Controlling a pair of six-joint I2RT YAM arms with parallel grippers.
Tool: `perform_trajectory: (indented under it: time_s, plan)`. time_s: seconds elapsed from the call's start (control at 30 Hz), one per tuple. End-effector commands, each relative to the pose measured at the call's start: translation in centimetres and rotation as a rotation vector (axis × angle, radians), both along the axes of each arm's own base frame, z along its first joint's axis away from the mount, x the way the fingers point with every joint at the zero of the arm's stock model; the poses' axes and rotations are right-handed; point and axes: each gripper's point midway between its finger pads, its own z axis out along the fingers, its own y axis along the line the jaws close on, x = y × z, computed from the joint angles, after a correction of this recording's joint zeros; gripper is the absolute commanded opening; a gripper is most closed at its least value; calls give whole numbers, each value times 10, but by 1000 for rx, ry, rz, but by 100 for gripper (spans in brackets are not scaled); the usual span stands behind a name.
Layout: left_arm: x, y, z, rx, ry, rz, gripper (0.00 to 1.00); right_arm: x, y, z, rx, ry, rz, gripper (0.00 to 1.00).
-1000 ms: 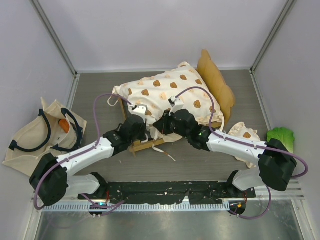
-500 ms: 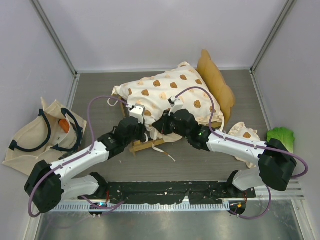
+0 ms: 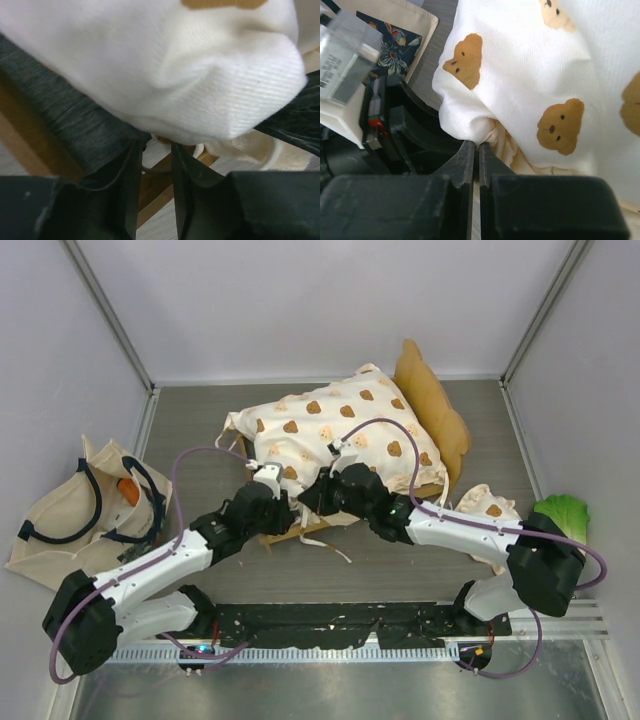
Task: Set up the pet bed
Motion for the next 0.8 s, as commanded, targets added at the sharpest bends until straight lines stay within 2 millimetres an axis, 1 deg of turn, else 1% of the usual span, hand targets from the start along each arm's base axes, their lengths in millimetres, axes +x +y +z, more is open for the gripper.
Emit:
perform_trajectory:
  time_s: [0.0,0.03,0.07,0.1,0.13,0.2,0.27,0.3,0.33,0.37,0.4,0.43,0.47,0.5,0.53,0.57,0.6,0.63,0.67,0.7,0.73,0.77]
  plan:
    - [2,36,10,88,-2,165,62,5,19,14,71,-16,-7,8]
    - [8,39,23,93,-31,188,64,5,21,15,73,-20,-6,7]
    - [9,40,29,101,-41,185,64,7,21,14,71,-21,-20,7]
    - [8,43,34,113,-42,182,66,8,22,11,63,-17,-21,8]
    - [10,41,51,93,-61,182,68,10,24,13,65,-22,-24,8]
    - [7,39,67,59,-72,168,73,12,25,8,46,-12,-33,8]
    - [6,33,86,10,-95,149,75,11,30,7,51,-3,-16,8]
    - [5,34,97,-17,-110,161,76,13,35,5,47,2,-13,8]
    - [6,37,104,-27,-125,177,77,10,39,6,45,5,-6,8]
    - [8,48,106,-5,-141,227,80,10,43,4,40,10,-4,8]
    - [8,55,111,0,-154,261,81,13,50,17,63,-2,-6,8]
    - [9,62,111,10,-154,297,81,13,57,12,51,7,-7,8]
    - [8,72,106,42,-146,330,82,16,60,9,36,16,-17,9]
    - [9,81,102,66,-141,369,83,24,68,22,42,3,-34,12]
    - [12,91,97,61,-110,420,84,29,74,-1,-19,34,-39,19]
    - [9,97,90,71,-64,435,86,27,70,-19,-100,86,-41,37]
    - [5,92,86,27,-8,409,86,26,75,-9,-108,101,-28,46]
    - [8,100,82,-5,30,459,86,19,75,-9,-126,126,-6,52]
    - [5,102,78,-16,68,465,85,6,68,-4,-153,143,-3,57]
    - [4,103,77,-31,86,471,85,-1,62,-3,-156,151,-3,61]
    - [2,103,75,-32,102,475,85,-10,60,4,-139,163,28,65]
    - [-2,104,71,-19,127,477,86,-17,51,22,-105,153,32,71]
